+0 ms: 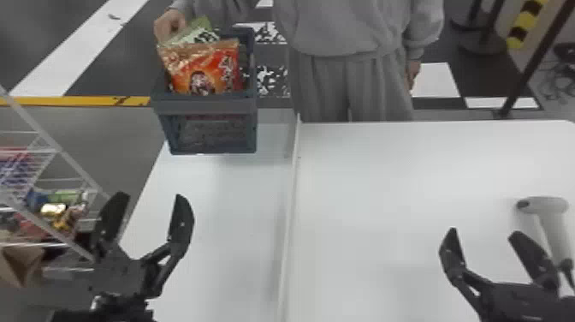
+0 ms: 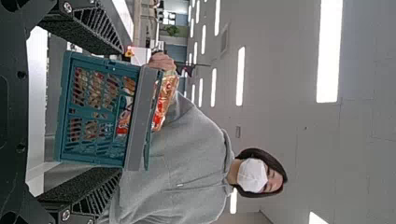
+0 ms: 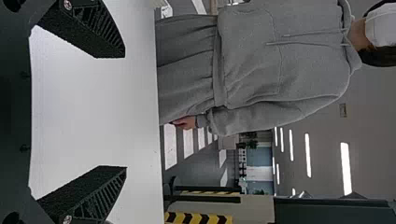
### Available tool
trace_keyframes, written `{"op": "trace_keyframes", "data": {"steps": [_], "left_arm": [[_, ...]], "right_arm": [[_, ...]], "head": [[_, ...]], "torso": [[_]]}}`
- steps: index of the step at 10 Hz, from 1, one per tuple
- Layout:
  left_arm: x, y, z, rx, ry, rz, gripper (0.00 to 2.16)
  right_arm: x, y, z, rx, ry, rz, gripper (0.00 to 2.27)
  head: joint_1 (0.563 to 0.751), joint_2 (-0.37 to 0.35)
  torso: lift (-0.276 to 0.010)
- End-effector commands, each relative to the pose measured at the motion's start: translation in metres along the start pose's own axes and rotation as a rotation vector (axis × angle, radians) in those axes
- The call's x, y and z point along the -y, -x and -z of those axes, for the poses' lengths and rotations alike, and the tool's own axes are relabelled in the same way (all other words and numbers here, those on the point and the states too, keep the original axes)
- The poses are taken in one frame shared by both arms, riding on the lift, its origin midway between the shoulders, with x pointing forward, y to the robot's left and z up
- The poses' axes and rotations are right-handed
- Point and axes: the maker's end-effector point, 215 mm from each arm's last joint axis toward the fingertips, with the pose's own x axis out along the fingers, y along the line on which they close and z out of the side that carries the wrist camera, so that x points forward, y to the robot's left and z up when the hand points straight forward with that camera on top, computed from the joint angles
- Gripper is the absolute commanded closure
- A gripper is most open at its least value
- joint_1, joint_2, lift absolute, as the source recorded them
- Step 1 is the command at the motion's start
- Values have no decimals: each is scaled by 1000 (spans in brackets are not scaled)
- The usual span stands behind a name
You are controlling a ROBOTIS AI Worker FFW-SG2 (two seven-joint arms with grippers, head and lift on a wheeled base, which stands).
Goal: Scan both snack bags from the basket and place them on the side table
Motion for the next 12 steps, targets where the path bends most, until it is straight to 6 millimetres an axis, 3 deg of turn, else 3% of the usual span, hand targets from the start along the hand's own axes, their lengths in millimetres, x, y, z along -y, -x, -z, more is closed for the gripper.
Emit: {"op": "trace_keyframes", "data": {"steps": [1, 12], "left_arm": [[1, 0, 0, 0, 1, 0, 107], [3, -1, 1, 0, 4, 5, 107]], "right_arm": [[0, 0, -1, 5, -1, 1, 66], [0, 1, 0, 2, -1, 1, 66]], "head": [[695, 133], [695, 129]], "torso": [[-75], [-75]]}}
